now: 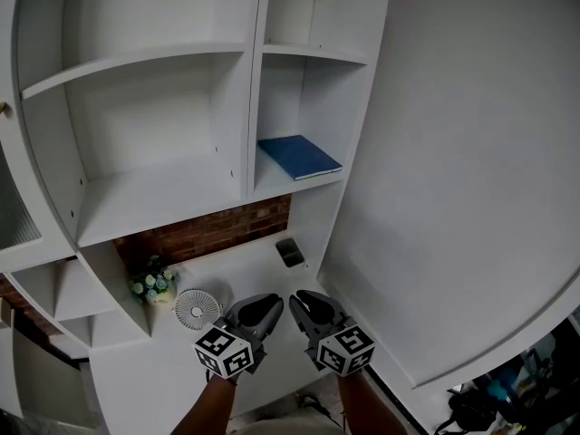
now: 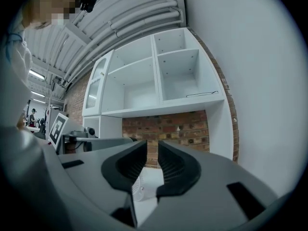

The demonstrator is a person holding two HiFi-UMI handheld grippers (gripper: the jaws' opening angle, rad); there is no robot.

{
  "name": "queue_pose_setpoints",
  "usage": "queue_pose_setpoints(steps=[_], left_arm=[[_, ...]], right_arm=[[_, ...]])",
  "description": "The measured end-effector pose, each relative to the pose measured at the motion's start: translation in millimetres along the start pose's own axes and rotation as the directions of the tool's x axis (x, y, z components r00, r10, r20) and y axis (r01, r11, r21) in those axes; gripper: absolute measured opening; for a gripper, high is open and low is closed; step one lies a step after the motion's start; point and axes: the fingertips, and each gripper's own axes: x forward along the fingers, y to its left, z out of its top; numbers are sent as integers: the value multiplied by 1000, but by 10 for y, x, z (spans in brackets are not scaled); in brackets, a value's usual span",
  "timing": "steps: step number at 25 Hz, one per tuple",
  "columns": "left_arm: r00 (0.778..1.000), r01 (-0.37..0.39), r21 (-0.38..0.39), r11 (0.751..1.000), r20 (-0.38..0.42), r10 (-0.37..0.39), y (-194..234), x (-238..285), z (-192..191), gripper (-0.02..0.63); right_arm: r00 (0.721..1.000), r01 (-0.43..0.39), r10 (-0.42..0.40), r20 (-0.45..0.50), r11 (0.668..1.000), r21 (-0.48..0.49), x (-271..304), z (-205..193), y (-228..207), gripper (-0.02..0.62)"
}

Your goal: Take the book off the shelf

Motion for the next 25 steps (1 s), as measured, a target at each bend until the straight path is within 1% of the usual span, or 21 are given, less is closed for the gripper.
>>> queue_pose_setpoints(steps=[6, 10, 18, 21, 25], left_arm=[[1000, -30, 3, 1000, -3, 30, 88, 132, 15, 52], [999, -48, 4, 999, -4, 48, 136, 242, 33, 52], [998, -64, 27, 998, -11, 64, 193, 514, 97, 52], [997, -70, 47, 996, -7, 70, 238, 625, 194, 52], [997, -72, 83, 994, 1, 72, 307, 776, 380, 52]], right_arm=[[999, -41, 40, -27, 998, -55, 83, 58, -127, 71], [996, -71, 62, -65, 987, -144, 113, 102, -231, 75], [988, -132, 99, -121, 942, -309, 223, 308, -445, 86], [985, -153, 111, -135, 919, -364, 286, 421, -506, 92], [983, -167, 119, -141, 897, -410, 363, 614, -616, 97]])
